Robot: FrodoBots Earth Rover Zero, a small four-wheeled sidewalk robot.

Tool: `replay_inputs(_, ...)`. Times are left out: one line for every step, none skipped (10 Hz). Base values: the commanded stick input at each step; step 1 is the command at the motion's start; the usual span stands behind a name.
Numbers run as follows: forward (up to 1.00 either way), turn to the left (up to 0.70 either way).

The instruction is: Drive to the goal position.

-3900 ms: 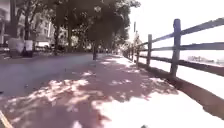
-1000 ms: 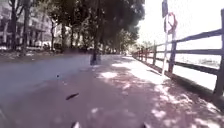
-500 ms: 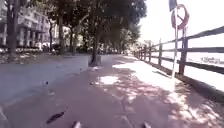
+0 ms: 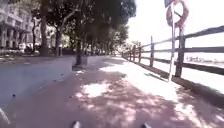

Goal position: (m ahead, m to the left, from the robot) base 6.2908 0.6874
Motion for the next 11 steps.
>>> replay_inputs(1.00, 0.00)
replay_inputs(1.00, 0.00)
replay_inputs(1.00, 0.00)
replay_inputs(1.00, 0.00)
replay_inputs(1.00, 0.00)
replay_inputs(1.00, 0.00)
replay_inputs(1.00, -0.02)
replay_inputs(1.00, -0.40)
replay_inputs(1.00, -0.40)
replay_inputs(1.00, -0.40)
replay_inputs(1.00, -0.40)
